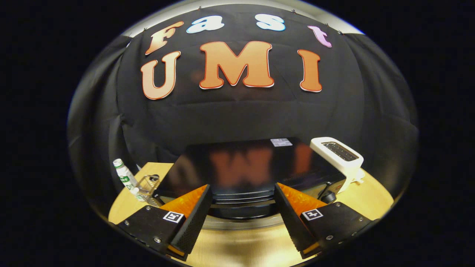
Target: Open the toaster oven, put the food inside, and close the toaster oven door.
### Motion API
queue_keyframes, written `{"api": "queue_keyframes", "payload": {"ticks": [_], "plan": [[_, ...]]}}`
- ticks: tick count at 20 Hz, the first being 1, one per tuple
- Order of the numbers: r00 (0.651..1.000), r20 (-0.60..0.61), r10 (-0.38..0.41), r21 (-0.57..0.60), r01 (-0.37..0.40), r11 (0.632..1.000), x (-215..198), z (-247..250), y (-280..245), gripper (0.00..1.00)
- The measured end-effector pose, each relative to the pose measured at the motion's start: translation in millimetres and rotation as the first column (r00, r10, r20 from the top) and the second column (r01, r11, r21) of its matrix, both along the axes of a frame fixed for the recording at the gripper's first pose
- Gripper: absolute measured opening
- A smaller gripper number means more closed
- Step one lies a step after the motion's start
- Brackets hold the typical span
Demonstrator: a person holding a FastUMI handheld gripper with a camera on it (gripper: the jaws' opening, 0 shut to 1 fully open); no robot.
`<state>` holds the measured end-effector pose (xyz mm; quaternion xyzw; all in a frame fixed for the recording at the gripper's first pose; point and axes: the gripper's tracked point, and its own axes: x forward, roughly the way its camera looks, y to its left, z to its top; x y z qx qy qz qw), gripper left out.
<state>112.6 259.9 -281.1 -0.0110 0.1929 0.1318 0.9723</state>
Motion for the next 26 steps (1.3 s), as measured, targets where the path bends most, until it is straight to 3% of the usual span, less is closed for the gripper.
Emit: {"api": "queue_keyframes", "payload": {"ticks": [2,26], "plan": [[1.000,0.012,-0.005,-0.043,0.006,0.999,-3,-2,-4,0.99],[0.997,-0.076,-0.007,-0.052,0.003,0.999,-99,-36,-39,0.99]]}}
